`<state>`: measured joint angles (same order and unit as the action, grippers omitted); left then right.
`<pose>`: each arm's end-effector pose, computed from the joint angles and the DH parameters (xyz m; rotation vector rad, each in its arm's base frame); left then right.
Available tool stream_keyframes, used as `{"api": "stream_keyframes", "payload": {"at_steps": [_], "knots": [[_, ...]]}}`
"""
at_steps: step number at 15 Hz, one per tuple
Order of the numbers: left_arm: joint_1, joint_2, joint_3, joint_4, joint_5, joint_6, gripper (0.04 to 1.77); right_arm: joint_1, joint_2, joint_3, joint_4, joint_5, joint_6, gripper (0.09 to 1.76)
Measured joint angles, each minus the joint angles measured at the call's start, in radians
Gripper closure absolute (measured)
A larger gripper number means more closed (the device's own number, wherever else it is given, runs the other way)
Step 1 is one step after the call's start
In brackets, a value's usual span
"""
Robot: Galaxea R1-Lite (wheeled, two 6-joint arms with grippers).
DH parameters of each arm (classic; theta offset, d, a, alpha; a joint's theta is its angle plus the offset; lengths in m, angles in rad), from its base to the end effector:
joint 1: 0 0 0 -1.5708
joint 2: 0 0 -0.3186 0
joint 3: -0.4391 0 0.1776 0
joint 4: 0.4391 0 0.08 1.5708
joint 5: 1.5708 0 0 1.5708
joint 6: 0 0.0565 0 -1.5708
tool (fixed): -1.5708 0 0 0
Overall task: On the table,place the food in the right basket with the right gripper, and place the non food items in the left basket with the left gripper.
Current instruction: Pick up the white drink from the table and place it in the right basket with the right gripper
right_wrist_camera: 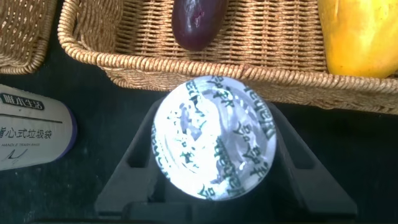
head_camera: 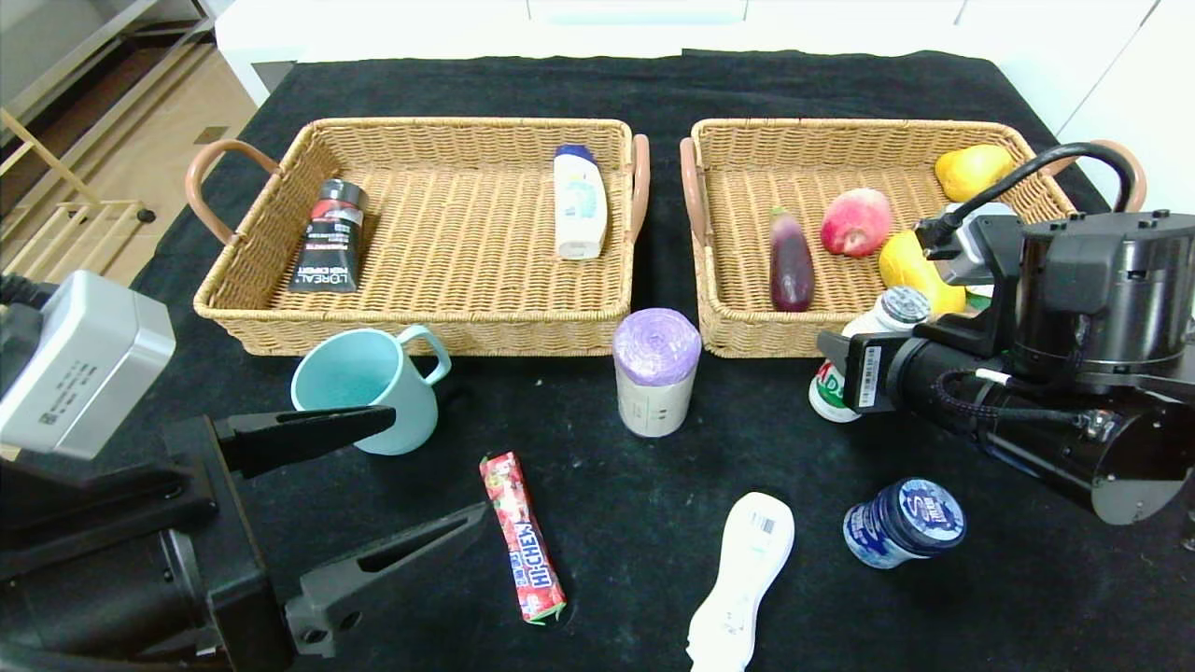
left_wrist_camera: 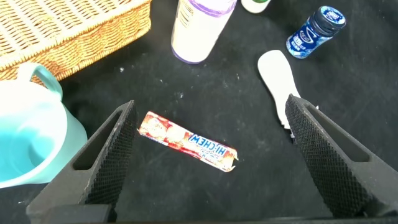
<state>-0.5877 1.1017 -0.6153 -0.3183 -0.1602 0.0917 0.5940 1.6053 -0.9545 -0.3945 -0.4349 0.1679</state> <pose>0.1342 -0.1002 0.2531 0.1237 0.1339 -0.7535 0.2715 0.1547 0.2478 0.0406 0.2357 0.1389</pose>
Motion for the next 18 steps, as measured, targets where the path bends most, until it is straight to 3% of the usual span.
{"api": "stream_keyframes", "payload": {"at_steps": [12,18], "knots": [[-0.001,0.0,0.006,0.0,-0.003,0.003,0.09,0.0,-0.027,0.0,0.021,0.008,-0.013,0.93],[-0.001,0.0,0.008,-0.003,-0.003,0.003,0.09,0.04,-0.139,-0.006,0.139,0.004,-0.019,0.94]]}}
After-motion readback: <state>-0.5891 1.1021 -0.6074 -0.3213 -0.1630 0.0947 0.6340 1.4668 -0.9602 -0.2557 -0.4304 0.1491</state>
